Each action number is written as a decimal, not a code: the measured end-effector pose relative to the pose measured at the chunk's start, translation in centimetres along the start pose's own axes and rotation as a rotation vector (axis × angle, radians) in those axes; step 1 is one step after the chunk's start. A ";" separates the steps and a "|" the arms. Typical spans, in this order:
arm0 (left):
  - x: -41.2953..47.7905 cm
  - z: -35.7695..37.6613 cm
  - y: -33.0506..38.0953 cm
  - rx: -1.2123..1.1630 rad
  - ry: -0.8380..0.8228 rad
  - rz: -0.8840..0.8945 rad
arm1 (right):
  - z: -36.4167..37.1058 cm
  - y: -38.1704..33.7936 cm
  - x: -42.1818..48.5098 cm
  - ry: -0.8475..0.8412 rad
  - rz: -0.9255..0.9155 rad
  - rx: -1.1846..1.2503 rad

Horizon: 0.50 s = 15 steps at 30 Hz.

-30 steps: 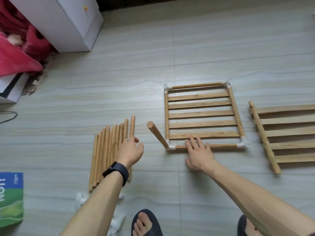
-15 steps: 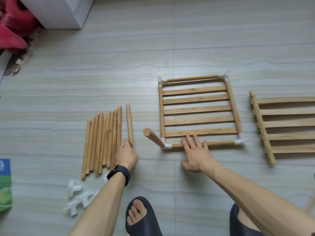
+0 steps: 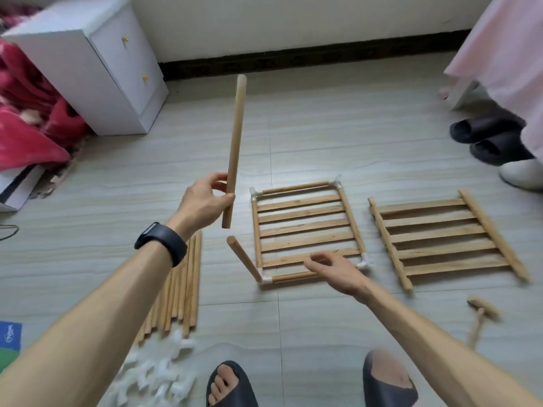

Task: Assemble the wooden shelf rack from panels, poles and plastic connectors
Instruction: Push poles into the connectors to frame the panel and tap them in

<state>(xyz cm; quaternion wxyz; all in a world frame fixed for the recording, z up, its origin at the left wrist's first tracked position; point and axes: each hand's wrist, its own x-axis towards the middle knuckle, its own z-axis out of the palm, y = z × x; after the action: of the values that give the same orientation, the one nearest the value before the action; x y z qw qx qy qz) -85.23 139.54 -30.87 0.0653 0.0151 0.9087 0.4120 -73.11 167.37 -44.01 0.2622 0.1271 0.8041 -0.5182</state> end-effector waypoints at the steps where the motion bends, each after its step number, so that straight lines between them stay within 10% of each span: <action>1: -0.1 0.1 2.1 0.030 -0.030 0.060 | -1.1 -0.9 -1.2 0.024 -0.030 0.117; 10: -5.1 11.3 12.0 0.790 -0.342 0.539 | -11.5 -5.1 -7.0 0.394 -0.178 0.693; 15: -6.0 19.8 8.9 0.815 -0.404 0.566 | -13.8 -0.8 -6.2 0.574 -0.187 0.688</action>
<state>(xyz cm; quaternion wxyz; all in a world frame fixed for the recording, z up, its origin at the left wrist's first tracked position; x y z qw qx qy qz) -76.92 159.77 -36.46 0.1142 0.3627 0.9247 0.0160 -72.36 179.88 -35.43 -0.0768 0.2723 0.6332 -0.7204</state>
